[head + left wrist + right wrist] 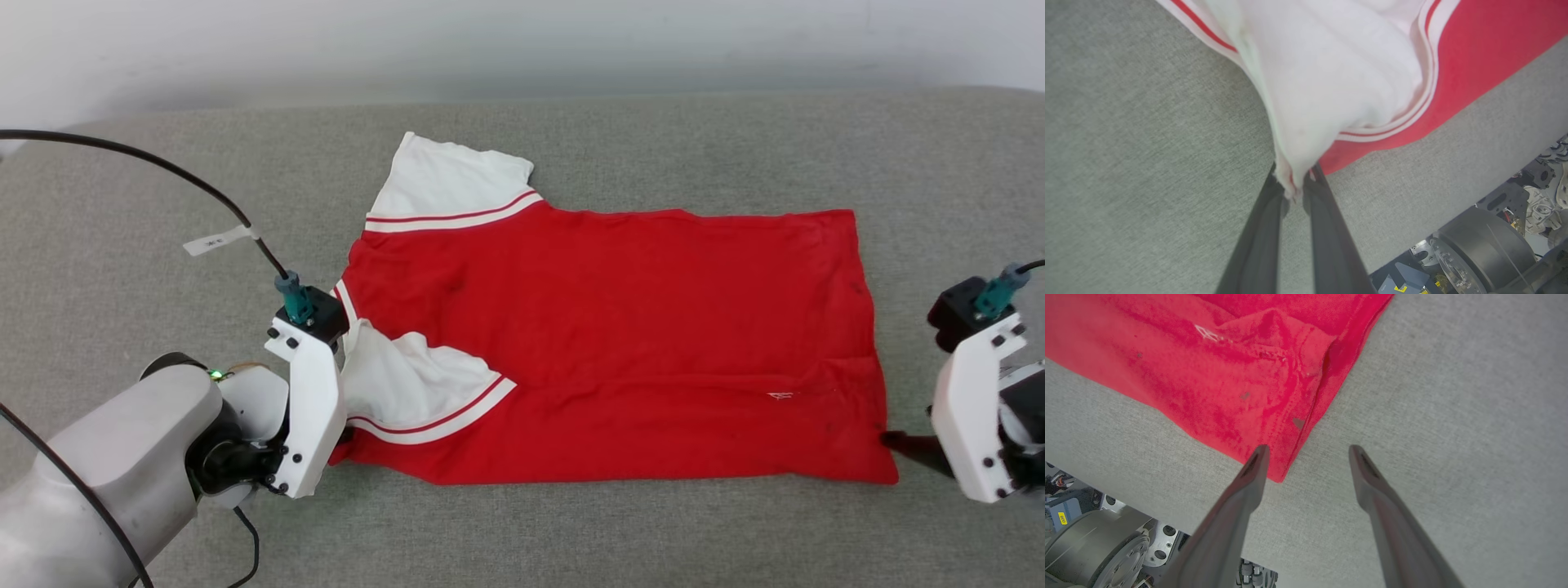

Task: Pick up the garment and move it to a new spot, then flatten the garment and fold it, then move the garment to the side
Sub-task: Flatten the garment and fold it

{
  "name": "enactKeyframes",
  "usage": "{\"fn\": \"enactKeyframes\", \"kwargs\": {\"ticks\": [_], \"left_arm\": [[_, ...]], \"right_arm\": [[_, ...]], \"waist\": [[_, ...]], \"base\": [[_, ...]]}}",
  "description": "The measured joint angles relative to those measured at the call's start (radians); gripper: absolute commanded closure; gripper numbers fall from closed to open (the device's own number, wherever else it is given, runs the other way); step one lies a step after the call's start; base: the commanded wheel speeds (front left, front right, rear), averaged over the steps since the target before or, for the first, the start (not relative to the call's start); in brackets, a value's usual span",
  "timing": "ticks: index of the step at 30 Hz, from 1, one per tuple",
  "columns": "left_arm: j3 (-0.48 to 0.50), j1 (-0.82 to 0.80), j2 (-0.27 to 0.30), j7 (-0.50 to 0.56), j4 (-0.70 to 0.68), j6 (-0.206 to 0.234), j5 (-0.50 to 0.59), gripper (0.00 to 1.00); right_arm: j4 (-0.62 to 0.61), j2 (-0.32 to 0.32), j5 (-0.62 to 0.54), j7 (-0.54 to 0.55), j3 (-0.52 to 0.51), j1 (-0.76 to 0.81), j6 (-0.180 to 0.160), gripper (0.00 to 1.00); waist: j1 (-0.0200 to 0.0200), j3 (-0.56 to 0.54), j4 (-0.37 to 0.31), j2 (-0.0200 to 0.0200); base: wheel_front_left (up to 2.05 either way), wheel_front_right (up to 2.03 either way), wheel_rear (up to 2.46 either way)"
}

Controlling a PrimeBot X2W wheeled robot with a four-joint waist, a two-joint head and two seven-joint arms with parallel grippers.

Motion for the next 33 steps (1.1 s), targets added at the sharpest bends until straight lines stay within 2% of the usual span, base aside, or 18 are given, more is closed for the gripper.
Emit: {"fn": "enactKeyframes", "kwargs": {"ticks": [7, 13, 14, 15, 20, 26, 33], "left_arm": [[-0.003, -0.009, 0.003, -0.018, -0.019, -0.001, 0.008, 1.0], [-0.006, -0.003, 0.004, -0.029, -0.018, -0.001, 0.012, 1.0], [-0.006, 0.001, 0.005, -0.034, -0.017, -0.001, 0.007, 1.0], [-0.006, 0.005, 0.006, -0.036, -0.016, 0.0, 0.006, 1.0], [0.0, 0.041, 0.026, -0.062, -0.018, 0.005, -0.009, 1.0], [-0.002, 0.091, 0.064, -0.061, -0.067, 0.006, -0.039, 1.0], [-0.011, 0.169, 0.132, -0.074, -0.179, 0.035, -0.062, 1.0]], "right_arm": [[0.11, 0.112, 0.011, -0.04, 0.015, 0.052, 0.0, 0.0], [0.163, 0.138, 0.011, -0.083, 0.036, 0.053, 0.0, 0.0], [0.164, 0.138, 0.01, -0.094, 0.043, 0.051, 0.0, 0.68], [0.165, 0.137, 0.008, -0.107, 0.048, 0.05, 0.0, 1.0], [0.139, 0.126, 0.015, -0.152, 0.072, 0.044, 0.0, 1.0], [0.057, 0.035, 0.053, -0.176, 0.079, 0.058, 0.0, 1.0], [-0.032, -0.043, 0.096, -0.167, 0.065, 0.124, 0.0, 1.0]], "waist": [[0.0, 0.031, 0.023, -0.0001], [0.0, 0.04, 0.033, 0.0], [-0.0001, 0.038, 0.032, 0.0], [0.0, 0.034, 0.03, -0.0001], [0.0, 0.003, 0.021, -0.0001], [0.0, -0.048, 0.013, 0.0], [0.0, -0.076, 0.002, 0.0]], "base": [[0.0, 0.0, 0.0], [0.0, 0.0, 0.0], [0.0, 0.0, 0.0], [0.0, 0.0, 0.0], [0.0, 0.0, 0.0], [0.0, 0.0, 0.0], [0.0, 0.0, 0.0]]}}
